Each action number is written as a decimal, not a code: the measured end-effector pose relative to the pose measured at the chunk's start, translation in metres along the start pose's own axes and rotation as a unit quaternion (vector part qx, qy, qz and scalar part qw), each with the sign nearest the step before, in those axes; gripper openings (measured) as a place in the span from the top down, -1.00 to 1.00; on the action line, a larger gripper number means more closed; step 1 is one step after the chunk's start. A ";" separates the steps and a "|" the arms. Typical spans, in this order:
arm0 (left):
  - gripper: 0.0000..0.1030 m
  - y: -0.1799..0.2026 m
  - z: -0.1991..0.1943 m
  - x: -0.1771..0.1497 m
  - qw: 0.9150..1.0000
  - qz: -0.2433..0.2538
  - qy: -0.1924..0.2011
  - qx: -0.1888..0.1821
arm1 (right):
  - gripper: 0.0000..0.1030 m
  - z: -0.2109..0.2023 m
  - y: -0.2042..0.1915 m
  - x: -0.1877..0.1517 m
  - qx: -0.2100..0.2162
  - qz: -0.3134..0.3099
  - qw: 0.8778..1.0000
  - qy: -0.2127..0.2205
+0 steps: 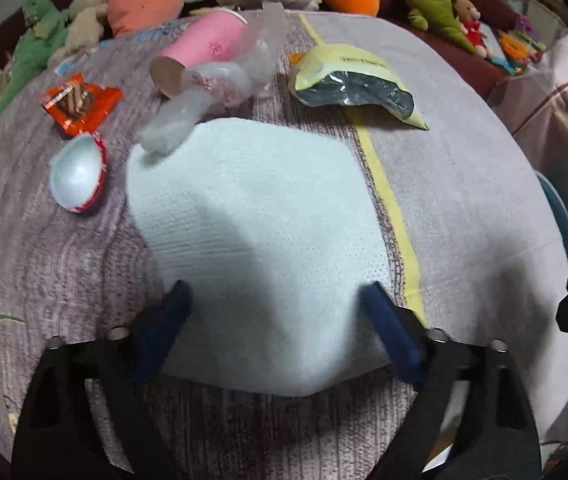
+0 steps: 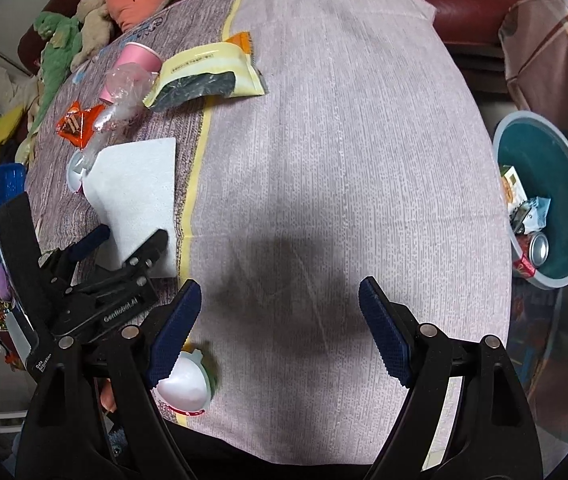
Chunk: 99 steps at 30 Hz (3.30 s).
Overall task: Collect trash
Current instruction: 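Grasp the white paper towel at its middle with the left tool, then grasp the white plastic egg shell with the right tool while the left tool holds the towel, then carry the towel and egg shell over the teal bin and open both tools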
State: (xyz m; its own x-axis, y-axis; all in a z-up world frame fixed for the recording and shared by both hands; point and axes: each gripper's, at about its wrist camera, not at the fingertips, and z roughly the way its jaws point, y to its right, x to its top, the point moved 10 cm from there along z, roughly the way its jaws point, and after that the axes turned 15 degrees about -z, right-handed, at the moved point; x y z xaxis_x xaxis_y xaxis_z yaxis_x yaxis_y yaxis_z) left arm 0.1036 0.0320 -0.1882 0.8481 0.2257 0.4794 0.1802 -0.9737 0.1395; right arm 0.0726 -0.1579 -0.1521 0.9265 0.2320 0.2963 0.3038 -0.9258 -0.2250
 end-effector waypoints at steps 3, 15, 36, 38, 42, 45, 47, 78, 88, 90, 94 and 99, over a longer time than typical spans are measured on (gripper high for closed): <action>0.21 -0.013 -0.005 0.008 1.000 -0.023 0.006 0.004 | -0.50 -0.002 0.005 -0.003 0.002 0.006 1.000 0.002; 0.83 -0.039 -0.058 0.021 0.991 -0.089 -0.017 -0.095 | -0.50 0.002 -0.022 -0.028 0.029 -0.024 0.999 -0.012; 0.83 -0.050 -0.079 0.010 0.972 -0.133 -0.051 -0.189 | 0.16 0.037 -0.085 -0.062 0.054 -0.096 0.992 -0.059; 0.83 -0.056 -0.077 0.013 0.967 -0.146 -0.058 -0.199 | 0.57 0.040 -0.086 -0.063 0.046 -0.102 0.992 -0.059; 0.83 -0.059 -0.076 0.016 0.961 -0.160 -0.070 -0.213 | 0.89 0.036 -0.085 -0.057 0.034 -0.111 0.992 -0.039; 0.83 -0.055 -0.076 0.015 0.964 -0.155 -0.067 -0.203 | 0.89 0.030 -0.079 -0.050 0.031 -0.106 0.994 -0.021; 0.83 -0.051 -0.078 0.016 0.969 -0.145 -0.059 -0.191 | 0.89 0.026 -0.072 -0.045 0.031 -0.097 0.995 -0.011; 0.83 0.128 -0.050 0.007 0.964 0.008 -0.110 -0.242 | 0.89 -0.055 0.112 0.000 0.008 0.078 0.990 0.118; 0.83 0.210 -0.054 0.017 0.963 0.083 -0.096 -0.239 | 0.89 -0.087 0.190 0.003 -0.017 0.131 0.979 0.156; 0.83 0.239 -0.053 0.012 0.958 0.102 -0.101 -0.247 | 0.89 -0.097 0.213 -0.003 -0.029 0.148 0.975 0.163; 0.83 0.291 -0.047 0.000 0.949 0.132 -0.116 -0.262 | 0.89 -0.111 0.255 -0.017 -0.049 0.178 0.968 0.170; 0.83 0.343 -0.036 -0.021 0.938 0.159 -0.146 -0.273 | 0.89 -0.118 0.299 -0.035 -0.058 0.214 0.959 0.175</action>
State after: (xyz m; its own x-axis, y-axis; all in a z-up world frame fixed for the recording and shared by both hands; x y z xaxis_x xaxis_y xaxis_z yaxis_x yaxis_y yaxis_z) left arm 0.1296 -0.3057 -0.1187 0.9306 -0.1691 0.3247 -0.3186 -0.8110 0.4908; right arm 0.1043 -0.4782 -0.1200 0.8236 -0.2716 0.4979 -0.1328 -0.9458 -0.2962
